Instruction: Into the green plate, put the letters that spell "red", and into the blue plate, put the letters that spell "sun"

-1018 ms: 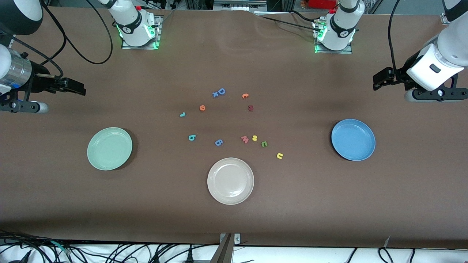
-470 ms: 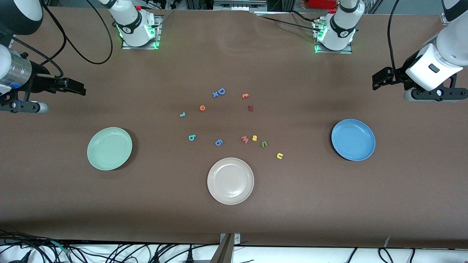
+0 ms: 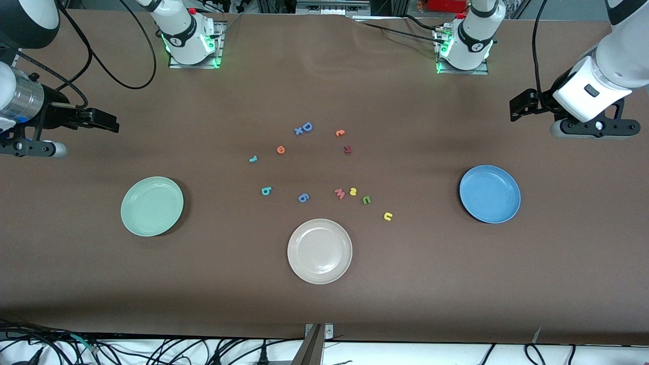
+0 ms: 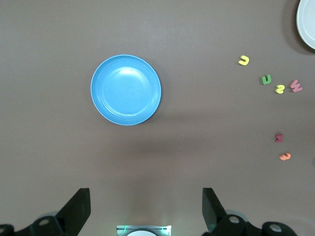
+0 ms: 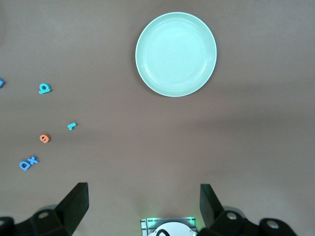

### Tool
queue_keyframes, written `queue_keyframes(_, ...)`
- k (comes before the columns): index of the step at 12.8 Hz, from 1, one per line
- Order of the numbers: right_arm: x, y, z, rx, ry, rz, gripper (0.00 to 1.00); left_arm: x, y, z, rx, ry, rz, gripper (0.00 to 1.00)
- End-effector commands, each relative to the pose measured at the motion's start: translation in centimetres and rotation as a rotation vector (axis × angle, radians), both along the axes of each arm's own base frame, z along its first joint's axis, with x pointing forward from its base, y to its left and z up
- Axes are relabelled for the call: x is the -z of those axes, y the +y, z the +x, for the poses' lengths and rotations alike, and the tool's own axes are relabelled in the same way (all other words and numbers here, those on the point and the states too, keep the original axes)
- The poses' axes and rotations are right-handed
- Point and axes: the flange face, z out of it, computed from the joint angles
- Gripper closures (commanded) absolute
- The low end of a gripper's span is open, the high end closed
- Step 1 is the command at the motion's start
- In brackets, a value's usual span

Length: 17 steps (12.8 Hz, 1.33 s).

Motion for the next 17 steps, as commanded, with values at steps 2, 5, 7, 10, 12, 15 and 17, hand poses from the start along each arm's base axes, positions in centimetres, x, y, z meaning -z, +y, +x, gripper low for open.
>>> queue_keyframes(2, -0.4, -0.1, 0.3, -0.005, -0.003, 0.025, 0.0, -0.8, -0.3, -0.4, 0.008, 0.004, -0.027, 0.0)
queue_keyframes(5, -0.4, -0.1, 0.3, -0.005, -0.003, 0.025, 0.0, -0.8, -0.4, -0.4, 0.011, 0.004, -0.028, 0.0)
queue_keyframes(7, -0.4, -0.1, 0.3, -0.005, -0.003, 0.025, 0.0, -0.4, -0.7, -0.1, 0.014, 0.003, -0.029, 0.0)
queue_keyframes(10, -0.4, -0.1, 0.3, -0.005, -0.003, 0.025, 0.0, 1.0, -0.9, 1.4, 0.016, 0.019, -0.033, 0.0)
queue_keyframes(12, -0.4, 0.0, 0.3, -0.005, -0.002, 0.027, 0.0, 1.7, -1.0, 3.2, 0.017, -0.002, -0.04, 0.0)
queue_keyframes(15, -0.1, 0.1, 0.2, -0.002, 0.005, 0.027, 0.0, 4.5, -1.3, 5.7, 0.027, -0.027, -0.061, 0.0)
queue_keyframes(17, 0.3, 0.2, 0.3, 0.001, 0.005, 0.028, 0.0, 10.3, -4.6, 7.9, 0.067, 0.011, -0.072, 0.0)
